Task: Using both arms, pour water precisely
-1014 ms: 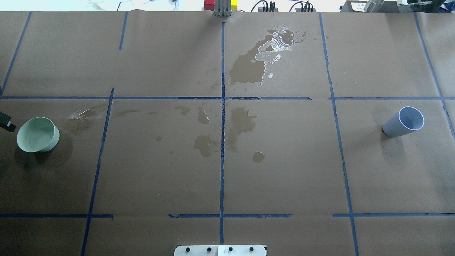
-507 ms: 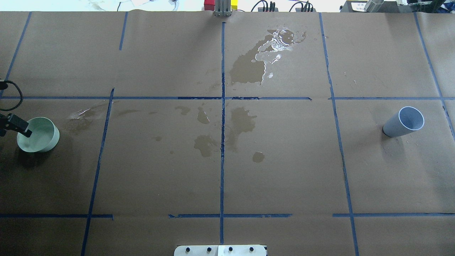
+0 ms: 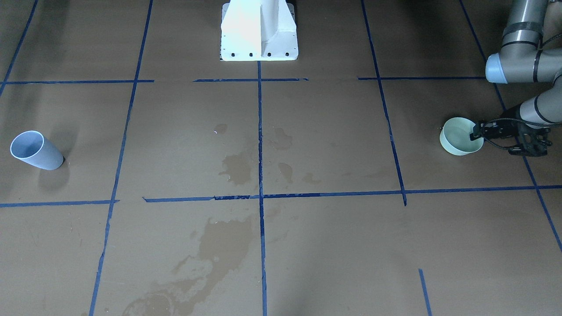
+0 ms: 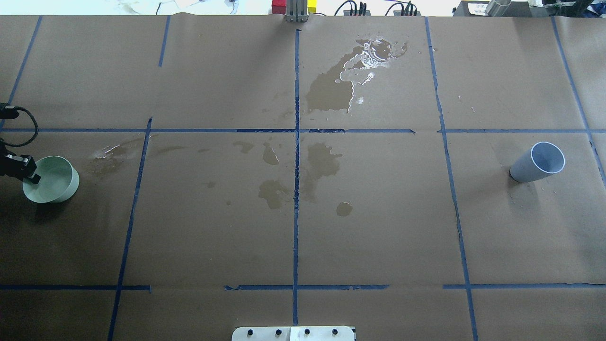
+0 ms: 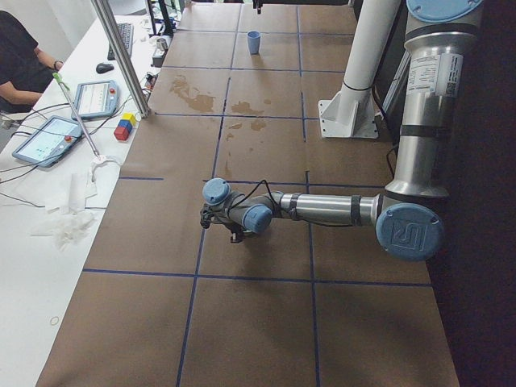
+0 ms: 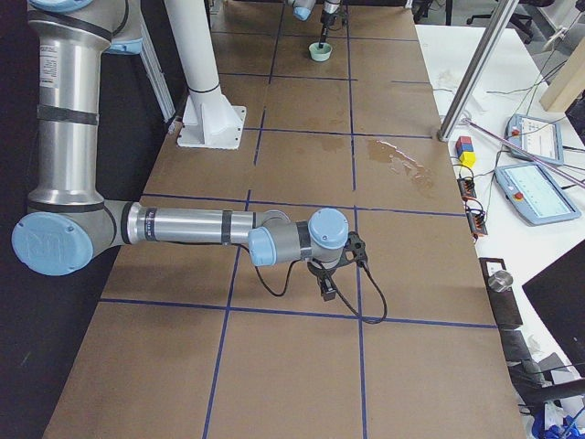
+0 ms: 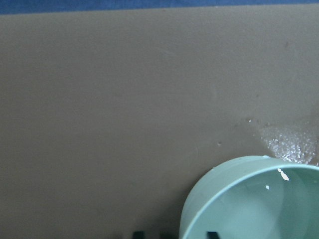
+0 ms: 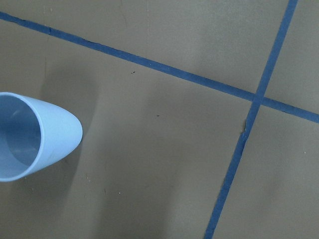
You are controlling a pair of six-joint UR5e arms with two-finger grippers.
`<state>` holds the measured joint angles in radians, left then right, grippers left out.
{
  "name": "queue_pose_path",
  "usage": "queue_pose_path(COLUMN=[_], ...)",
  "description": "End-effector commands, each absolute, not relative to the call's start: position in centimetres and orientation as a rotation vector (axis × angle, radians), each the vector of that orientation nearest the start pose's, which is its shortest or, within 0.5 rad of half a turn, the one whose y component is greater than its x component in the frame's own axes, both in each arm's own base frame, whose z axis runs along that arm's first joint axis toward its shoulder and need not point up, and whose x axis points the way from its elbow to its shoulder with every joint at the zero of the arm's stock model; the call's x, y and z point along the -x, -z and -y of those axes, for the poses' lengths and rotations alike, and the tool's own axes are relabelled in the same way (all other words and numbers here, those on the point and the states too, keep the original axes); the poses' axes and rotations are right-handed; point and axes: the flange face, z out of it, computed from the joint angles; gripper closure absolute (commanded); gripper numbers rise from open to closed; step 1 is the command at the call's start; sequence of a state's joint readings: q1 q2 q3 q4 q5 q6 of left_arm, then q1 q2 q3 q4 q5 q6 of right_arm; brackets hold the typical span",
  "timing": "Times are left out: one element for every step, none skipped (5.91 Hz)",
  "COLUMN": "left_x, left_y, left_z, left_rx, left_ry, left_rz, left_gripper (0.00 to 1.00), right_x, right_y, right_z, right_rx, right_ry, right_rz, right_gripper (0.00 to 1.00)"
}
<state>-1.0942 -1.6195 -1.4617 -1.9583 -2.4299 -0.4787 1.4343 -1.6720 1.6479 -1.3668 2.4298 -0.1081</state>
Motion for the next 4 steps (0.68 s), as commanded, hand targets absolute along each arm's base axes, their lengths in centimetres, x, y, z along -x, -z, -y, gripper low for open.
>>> queue_pose_path(left_x=[-22.0,-28.4,-34.7,-39.0], left_y=[-54.4,-47.1,-41.7,-36.2], left_z=[54.9,55.8,54.7,54.5], left_rx=[0.057,0.096,0.117,0.13], left_ry=[-0.069,-0.046,-0.07,-0.068], left_rz=[-0.971,-1.024,-1.048,-1.079], left_gripper=[1.0,1.0,1.0,1.0], right_x=[0.5,0.5,0.6,0.6], right_y=[-64.0,-63.9,-63.9,-63.9], right_z=[46.3,46.3,46.3,46.3], right_rx=[-0.159,-0.161,-0.16,-0.16], right_ry=[0.307,0.307,0.309,0.309], right_rz=[0.862,0.864,0.864,0.867], right_gripper=[0.0,0.0,0.0,0.0])
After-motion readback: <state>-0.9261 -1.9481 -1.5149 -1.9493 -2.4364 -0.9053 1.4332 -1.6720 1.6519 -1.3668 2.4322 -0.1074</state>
